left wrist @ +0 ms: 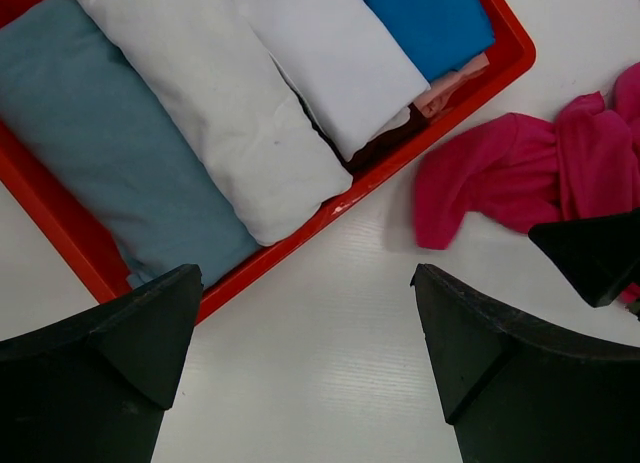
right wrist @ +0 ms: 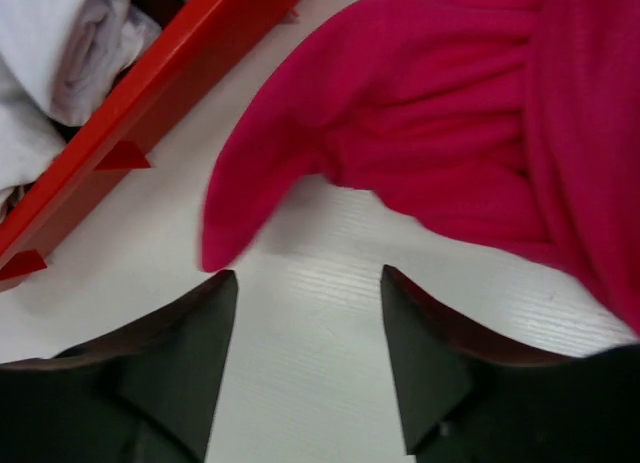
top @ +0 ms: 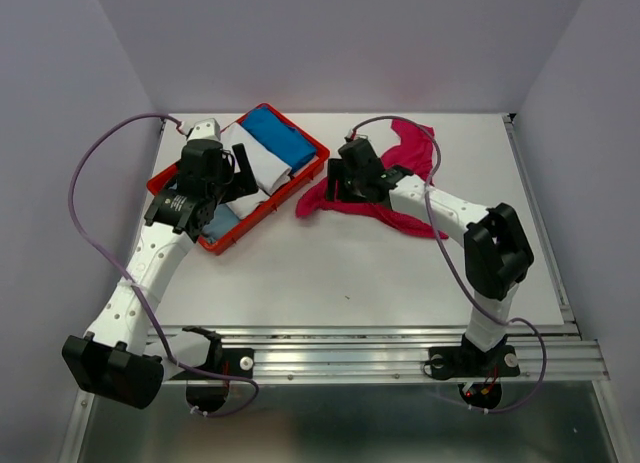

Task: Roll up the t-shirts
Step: Flatten out the T-shirt at the center of the board.

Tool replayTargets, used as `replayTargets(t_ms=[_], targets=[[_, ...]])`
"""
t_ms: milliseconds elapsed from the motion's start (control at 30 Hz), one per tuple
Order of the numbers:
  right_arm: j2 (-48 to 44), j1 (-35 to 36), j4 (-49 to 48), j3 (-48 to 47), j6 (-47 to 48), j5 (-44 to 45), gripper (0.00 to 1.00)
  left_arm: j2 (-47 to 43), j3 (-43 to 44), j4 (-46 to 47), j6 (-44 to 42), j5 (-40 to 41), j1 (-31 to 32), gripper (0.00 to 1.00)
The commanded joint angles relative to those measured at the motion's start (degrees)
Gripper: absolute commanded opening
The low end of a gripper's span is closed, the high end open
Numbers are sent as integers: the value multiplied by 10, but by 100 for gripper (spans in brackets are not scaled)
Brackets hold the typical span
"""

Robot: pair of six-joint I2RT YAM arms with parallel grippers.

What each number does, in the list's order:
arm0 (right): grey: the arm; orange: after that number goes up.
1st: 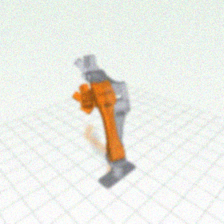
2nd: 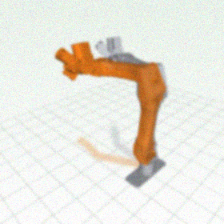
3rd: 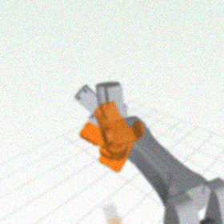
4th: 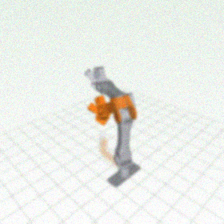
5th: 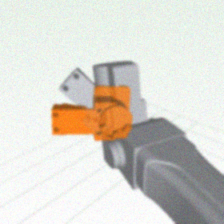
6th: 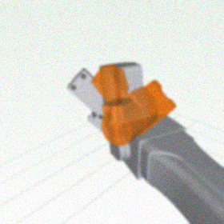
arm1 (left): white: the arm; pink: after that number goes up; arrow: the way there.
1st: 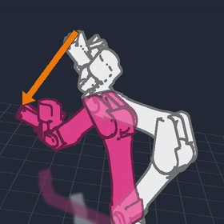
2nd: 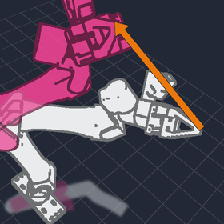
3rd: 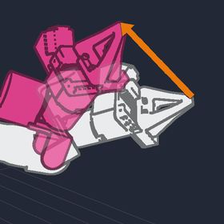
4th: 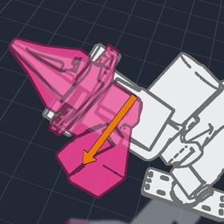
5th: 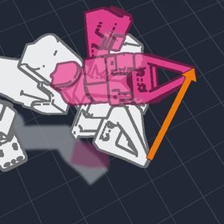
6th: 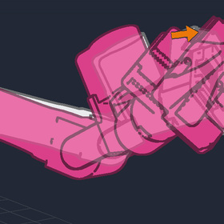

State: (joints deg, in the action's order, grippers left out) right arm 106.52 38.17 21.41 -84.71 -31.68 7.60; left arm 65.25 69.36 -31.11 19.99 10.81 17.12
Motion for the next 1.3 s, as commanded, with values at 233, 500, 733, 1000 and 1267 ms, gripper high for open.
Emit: replayTargets(t_ms=[233,500,733,1000,1267], targets=[[-121,-140,32,95,-2,66,78,-29,-5,12,-13,-26,-3,98],[-32,-153,78,71,50,16,80,-13,-27,17,0,-66,22,91],[54,-153,56,28,61,-8,54,-11,-54,36,13,-99,25,91],[-18,-153,55,31,60,-40,1,28,-51,21,8,-105,31,91],[-269,-153,61,80,64,-6,1,37,-45,41,8,-136,32,91]])
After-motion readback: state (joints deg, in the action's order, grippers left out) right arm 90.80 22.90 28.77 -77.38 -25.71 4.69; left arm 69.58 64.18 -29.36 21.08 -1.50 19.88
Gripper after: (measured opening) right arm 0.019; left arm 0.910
